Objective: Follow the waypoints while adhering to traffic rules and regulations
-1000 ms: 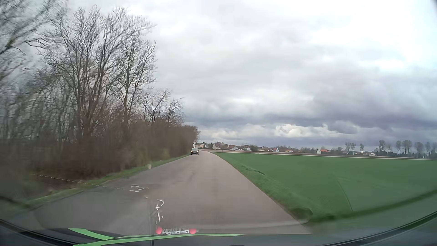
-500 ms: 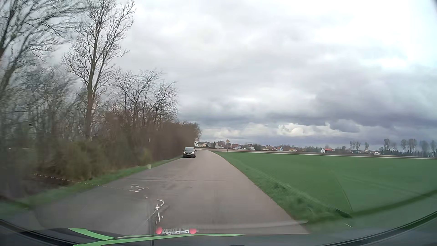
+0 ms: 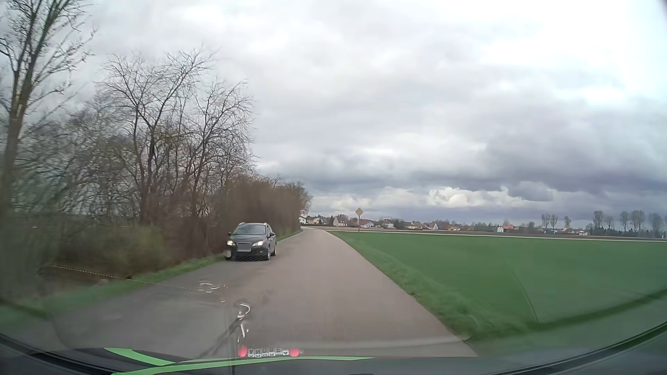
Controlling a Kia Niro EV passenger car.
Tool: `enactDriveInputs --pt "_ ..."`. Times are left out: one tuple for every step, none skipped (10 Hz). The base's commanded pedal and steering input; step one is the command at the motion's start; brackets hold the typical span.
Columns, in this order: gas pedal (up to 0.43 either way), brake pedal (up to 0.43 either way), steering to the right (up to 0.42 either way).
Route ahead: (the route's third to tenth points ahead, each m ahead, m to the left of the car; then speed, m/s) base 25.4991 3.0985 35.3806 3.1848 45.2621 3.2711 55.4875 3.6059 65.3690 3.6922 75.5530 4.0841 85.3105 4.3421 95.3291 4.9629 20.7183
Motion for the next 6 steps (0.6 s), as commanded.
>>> enactDriveInputs --pt "0.220 0.000 -0.001" --pt "0.220 0.000 0.000" --pt "0.220 0.000 0.000" --pt "0.220 0.000 0.000" --pt "0.220 0.000 0.000" --pt "0.220 0.000 0.000"
